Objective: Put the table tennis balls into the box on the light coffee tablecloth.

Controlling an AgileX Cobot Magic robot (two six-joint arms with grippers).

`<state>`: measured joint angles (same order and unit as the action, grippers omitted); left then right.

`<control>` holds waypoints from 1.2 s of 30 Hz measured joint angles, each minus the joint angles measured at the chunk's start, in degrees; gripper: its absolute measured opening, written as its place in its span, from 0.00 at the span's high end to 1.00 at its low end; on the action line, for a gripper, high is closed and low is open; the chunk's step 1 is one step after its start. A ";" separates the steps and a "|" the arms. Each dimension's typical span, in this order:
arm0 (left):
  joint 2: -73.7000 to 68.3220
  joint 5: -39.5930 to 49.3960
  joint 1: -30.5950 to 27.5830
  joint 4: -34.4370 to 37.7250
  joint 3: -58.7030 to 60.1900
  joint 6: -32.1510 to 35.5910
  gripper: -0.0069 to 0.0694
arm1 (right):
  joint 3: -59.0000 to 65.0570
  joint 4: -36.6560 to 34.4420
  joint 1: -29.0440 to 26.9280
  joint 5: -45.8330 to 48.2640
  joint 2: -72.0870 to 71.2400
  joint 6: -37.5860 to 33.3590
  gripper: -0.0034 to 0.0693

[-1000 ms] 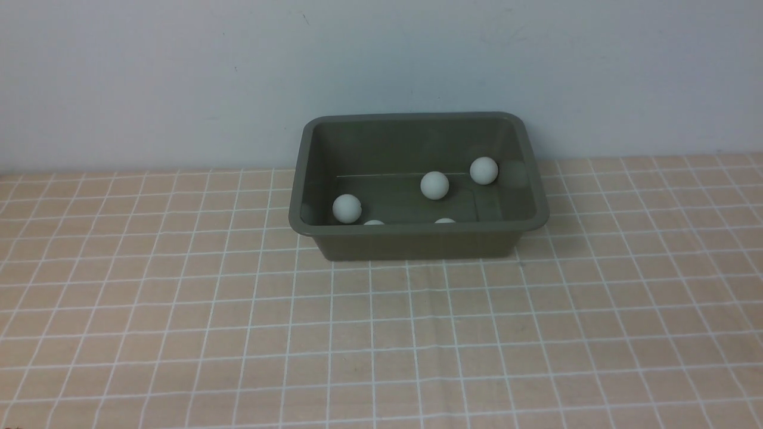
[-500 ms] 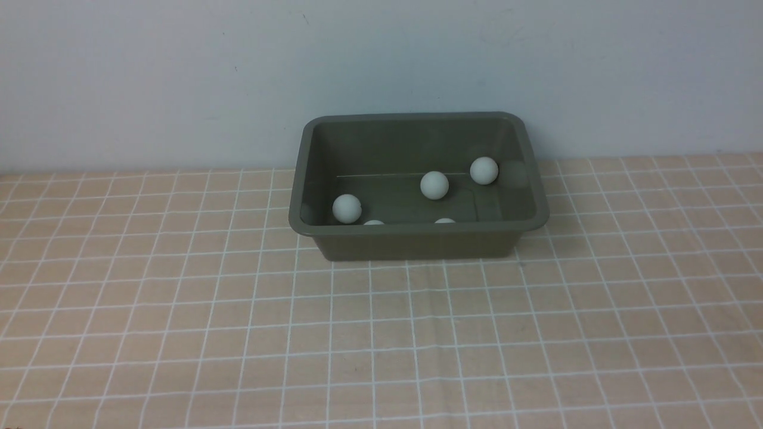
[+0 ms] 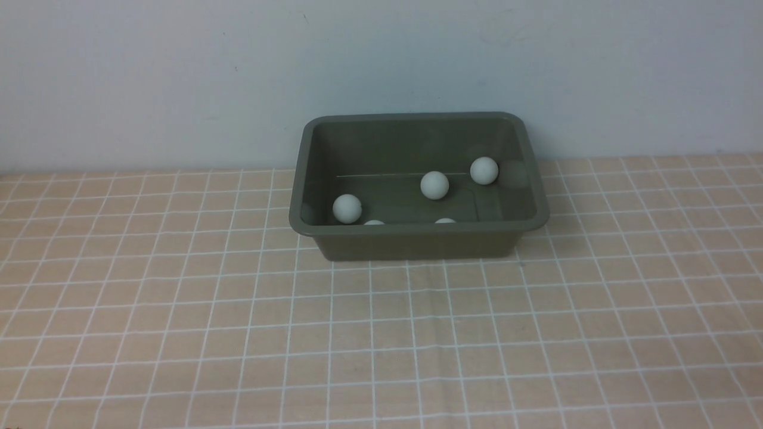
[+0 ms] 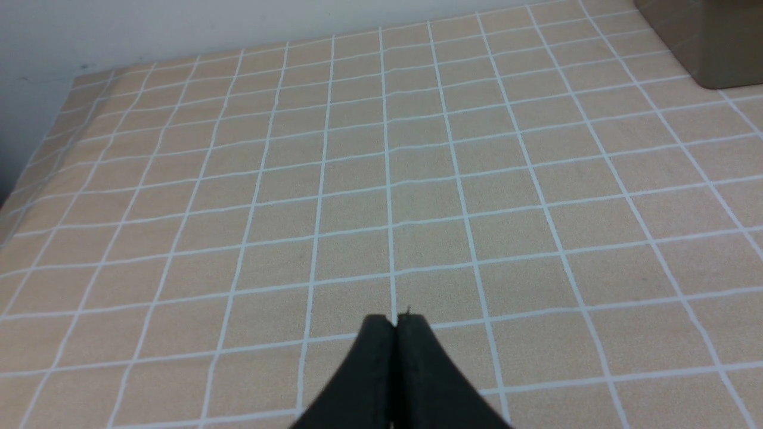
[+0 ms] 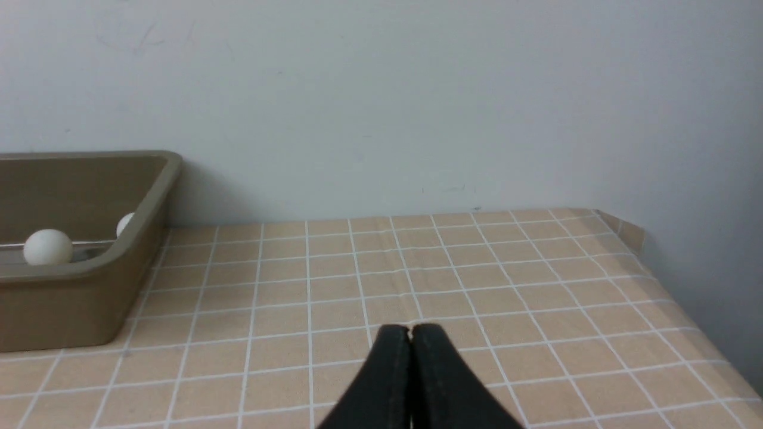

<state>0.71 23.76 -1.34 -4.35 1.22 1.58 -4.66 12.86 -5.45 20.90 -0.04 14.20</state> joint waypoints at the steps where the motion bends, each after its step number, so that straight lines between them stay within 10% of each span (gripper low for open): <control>1: 0.00 0.00 0.00 0.00 0.00 0.00 1.00 | 2.15 0.00 -0.34 -1.48 -0.45 0.06 0.98; 36: 0.00 0.00 0.00 0.00 0.00 0.00 1.00 | 6.42 -0.06 -0.59 -2.75 -0.50 2.64 0.98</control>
<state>0.71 23.76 -1.34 -4.35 1.22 1.58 1.76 12.80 -6.04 18.15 -0.55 16.85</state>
